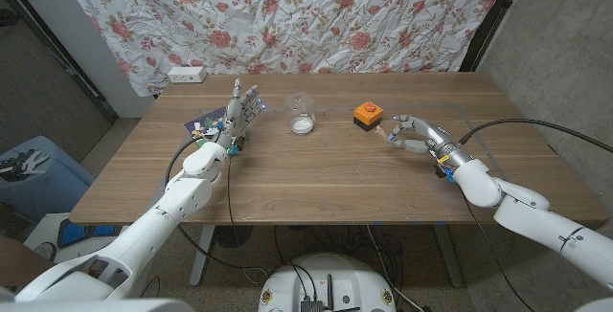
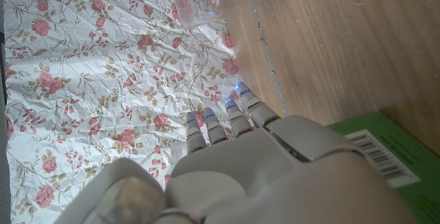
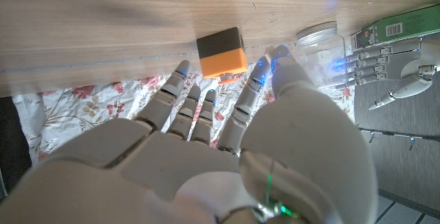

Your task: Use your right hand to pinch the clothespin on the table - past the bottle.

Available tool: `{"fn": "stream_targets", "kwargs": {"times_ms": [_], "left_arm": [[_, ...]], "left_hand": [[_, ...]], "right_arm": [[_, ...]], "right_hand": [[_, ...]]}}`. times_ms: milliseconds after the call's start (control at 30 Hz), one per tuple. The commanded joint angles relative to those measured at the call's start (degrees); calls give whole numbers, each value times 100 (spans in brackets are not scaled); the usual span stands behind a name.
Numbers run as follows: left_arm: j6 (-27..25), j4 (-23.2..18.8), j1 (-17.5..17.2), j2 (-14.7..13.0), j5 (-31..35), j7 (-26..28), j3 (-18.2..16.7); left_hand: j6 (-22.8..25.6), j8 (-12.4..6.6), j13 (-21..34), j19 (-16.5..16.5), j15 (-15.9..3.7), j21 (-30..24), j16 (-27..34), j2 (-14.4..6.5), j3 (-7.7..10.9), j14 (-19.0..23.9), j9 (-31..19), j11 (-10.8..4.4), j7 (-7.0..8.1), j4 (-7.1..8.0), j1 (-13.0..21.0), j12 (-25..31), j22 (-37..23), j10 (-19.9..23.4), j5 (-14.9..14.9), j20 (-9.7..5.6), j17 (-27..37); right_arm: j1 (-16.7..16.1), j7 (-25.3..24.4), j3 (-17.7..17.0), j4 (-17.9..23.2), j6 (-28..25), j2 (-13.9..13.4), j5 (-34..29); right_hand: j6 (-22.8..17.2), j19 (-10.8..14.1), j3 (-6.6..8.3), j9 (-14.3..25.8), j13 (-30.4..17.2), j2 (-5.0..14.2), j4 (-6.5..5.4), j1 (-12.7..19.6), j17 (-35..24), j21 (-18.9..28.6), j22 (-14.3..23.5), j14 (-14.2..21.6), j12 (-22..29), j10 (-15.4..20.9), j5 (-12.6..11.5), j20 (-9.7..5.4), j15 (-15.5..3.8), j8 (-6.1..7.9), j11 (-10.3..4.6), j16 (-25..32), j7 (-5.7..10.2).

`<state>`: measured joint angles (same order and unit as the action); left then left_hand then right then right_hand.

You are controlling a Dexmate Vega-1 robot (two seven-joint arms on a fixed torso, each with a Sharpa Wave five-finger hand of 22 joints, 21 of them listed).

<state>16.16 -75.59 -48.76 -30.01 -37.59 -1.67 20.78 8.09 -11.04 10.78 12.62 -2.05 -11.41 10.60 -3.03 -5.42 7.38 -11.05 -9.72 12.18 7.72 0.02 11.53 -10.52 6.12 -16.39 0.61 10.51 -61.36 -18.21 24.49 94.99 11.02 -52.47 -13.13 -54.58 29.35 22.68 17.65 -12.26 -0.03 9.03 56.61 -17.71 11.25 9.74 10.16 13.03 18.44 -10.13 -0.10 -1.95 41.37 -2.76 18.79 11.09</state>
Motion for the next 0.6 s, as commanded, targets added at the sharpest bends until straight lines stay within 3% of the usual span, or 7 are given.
{"fn": "stream_targets", "kwargs": {"times_ms": [33,600], "left_arm": [[-4,1,1,5,3,9,2],[-3,6,3,2,0,-5,2]], "left_hand": [[2,-36,12,38,-63,-41,29,-46,0,28,-28,-32,50,32,20,33,-14,14,-23,-4,21],[1,-35,12,38,-59,-41,29,-46,0,27,-28,-40,50,32,19,34,-14,16,-23,-5,21]], "right_arm": [[-17,-6,-5,-19,56,13,32],[21,28,9,-102,226,38,52]], "right_hand": [[-225,36,30,11,-4,64,-13,-9,-13,7,15,35,32,57,-14,9,-66,27,-28,38,140],[-139,32,16,-13,-4,84,-17,-27,-32,5,16,12,18,59,-10,7,-62,-34,-38,40,147]]}}
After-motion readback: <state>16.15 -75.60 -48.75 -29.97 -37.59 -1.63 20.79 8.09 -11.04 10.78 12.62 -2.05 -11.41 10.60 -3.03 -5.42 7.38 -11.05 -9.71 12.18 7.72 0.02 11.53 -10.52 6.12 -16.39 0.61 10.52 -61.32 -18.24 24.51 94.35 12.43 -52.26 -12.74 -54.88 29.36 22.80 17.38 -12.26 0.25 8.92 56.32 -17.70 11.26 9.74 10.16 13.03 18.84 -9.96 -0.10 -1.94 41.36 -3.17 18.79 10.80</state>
